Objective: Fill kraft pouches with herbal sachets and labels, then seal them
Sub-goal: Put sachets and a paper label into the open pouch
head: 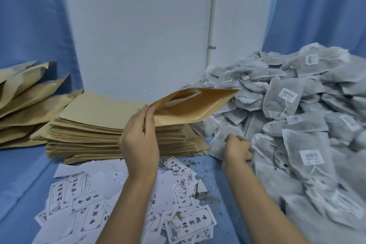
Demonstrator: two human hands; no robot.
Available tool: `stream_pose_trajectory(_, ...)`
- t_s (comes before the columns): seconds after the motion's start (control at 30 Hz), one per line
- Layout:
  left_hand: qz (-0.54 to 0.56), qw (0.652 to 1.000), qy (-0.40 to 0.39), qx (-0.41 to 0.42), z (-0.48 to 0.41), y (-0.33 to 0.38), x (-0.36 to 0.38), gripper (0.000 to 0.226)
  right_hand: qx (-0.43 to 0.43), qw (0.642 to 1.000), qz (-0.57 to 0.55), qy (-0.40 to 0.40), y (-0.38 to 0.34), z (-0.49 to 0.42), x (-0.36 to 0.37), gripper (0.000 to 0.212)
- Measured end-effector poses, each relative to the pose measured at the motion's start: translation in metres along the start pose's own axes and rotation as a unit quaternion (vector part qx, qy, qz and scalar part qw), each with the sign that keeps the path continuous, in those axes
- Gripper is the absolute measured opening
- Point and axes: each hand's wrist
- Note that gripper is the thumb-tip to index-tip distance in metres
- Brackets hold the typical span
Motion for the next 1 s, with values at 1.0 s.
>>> stream_pose_trajectory(1.0,0.009,0.998,0.013,-0.058,0.004,-0.007,-0.001,0.026,-0.209,0.973,0.047,-0.085,0.024,-0.012,-0.010,0.051)
Point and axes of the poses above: each hand's wrist, its own z-axis away from the middle knuckle, its own x-axis out of the palm, y = z × x, and after that the axes turned 1 degree about -z, right-handed
